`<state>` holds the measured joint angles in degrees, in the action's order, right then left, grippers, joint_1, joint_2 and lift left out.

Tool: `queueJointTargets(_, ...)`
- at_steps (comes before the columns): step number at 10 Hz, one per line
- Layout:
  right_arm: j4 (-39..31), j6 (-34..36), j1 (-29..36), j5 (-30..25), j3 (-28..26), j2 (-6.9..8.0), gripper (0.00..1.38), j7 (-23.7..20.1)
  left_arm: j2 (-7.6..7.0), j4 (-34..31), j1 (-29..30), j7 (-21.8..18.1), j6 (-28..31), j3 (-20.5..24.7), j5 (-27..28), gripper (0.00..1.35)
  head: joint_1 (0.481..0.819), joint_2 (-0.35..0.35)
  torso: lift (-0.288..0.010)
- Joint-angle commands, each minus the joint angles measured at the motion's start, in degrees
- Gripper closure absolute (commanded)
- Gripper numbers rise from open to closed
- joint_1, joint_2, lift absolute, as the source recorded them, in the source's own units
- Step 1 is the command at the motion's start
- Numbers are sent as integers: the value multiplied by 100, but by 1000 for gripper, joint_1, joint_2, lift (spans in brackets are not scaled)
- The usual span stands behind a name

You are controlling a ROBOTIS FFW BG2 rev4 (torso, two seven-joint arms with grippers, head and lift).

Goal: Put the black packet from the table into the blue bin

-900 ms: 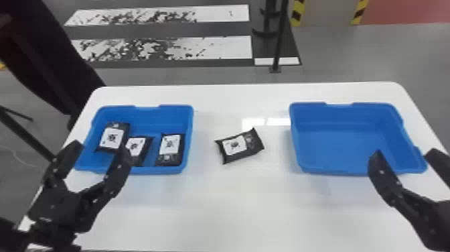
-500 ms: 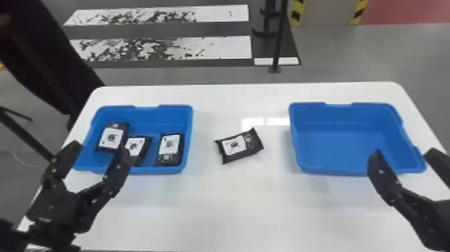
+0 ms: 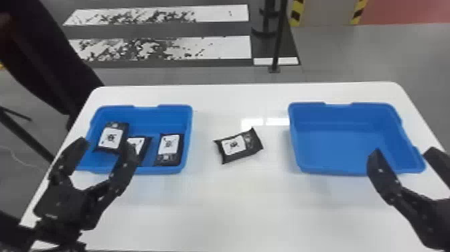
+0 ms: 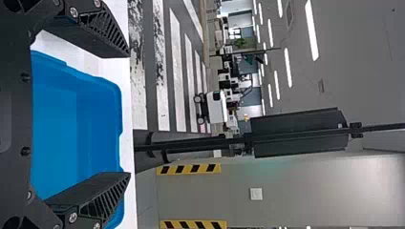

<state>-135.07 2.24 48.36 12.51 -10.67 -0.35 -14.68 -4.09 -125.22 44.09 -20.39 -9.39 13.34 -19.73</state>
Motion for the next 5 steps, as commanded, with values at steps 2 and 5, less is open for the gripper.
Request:
queueJointTargets(2, 14, 0, 1, 29, -7, -9, 133, 0, -163, 42, -289, -106, 320, -283, 431, 113, 695, 16, -110)
queueJointTargets(5, 70, 0, -13, 109, 4, -9, 133, 0, -163, 787, -1146, -484, 854, -260, 1471, 113, 695, -26, -110)
